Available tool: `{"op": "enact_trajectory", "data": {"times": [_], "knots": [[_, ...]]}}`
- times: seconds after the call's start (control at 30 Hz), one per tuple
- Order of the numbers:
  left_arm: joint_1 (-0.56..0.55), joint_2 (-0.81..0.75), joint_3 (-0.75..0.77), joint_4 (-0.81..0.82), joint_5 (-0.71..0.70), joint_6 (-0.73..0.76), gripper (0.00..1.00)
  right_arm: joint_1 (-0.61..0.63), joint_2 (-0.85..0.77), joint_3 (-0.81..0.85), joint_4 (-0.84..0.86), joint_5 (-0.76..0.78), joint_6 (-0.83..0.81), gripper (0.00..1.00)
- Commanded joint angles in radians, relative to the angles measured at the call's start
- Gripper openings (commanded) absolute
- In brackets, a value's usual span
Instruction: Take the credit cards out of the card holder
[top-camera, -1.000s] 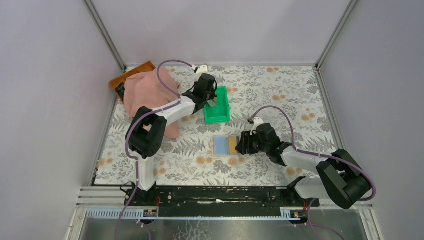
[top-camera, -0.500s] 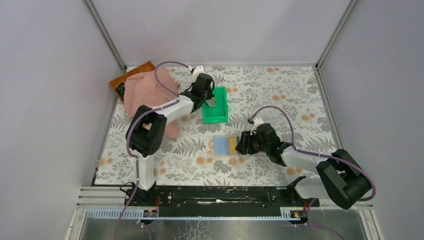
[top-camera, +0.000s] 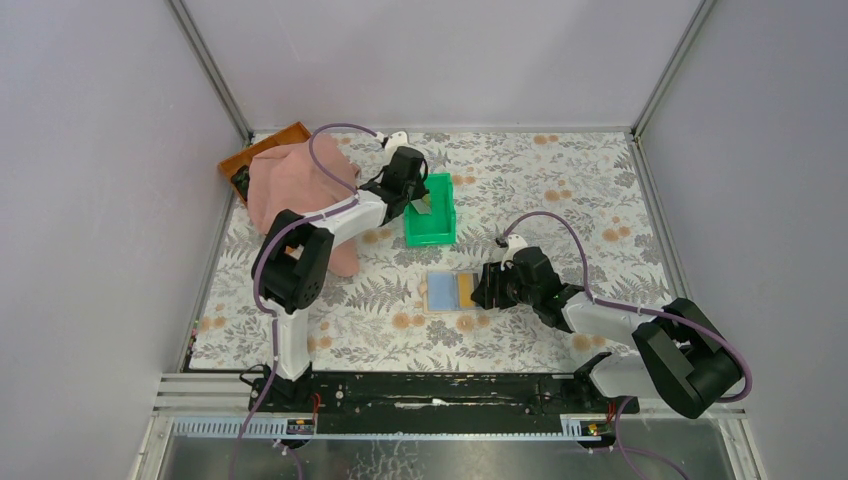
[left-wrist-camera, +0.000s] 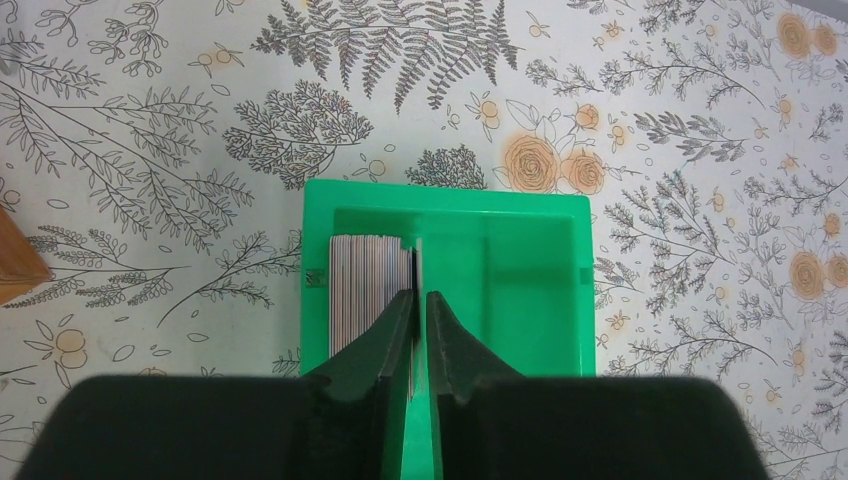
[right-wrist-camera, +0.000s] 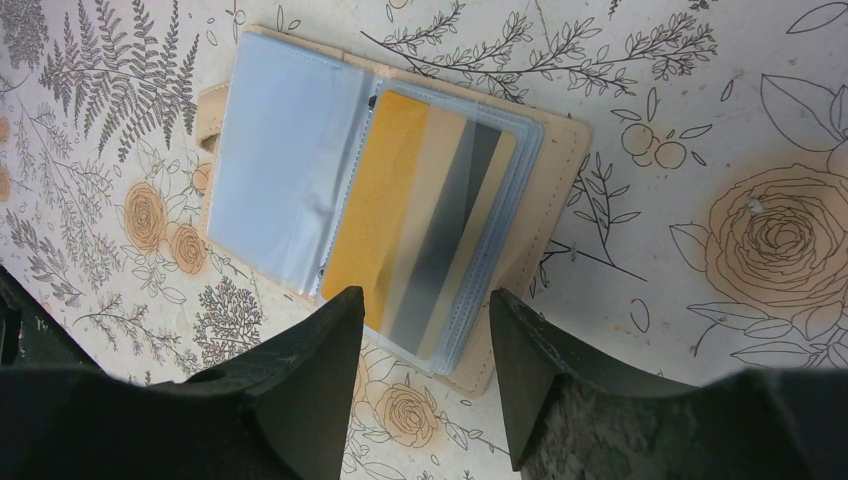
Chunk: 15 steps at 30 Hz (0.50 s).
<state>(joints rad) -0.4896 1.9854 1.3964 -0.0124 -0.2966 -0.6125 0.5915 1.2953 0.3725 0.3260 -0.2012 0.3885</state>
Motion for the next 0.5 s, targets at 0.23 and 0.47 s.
{"op": "enact_trajectory", "data": {"times": [0.23,0.47], "knots": [[0.011,-0.003,0.001,0.018,-0.010,0.013,0.20,-0.004,0.012,0.028,0.004,-0.006,-0.020,0.57],[0.011,-0.051,-0.034,0.044,-0.024,0.031,0.20,-0.004,0.016,0.029,0.004,-0.003,-0.021,0.57]]}}
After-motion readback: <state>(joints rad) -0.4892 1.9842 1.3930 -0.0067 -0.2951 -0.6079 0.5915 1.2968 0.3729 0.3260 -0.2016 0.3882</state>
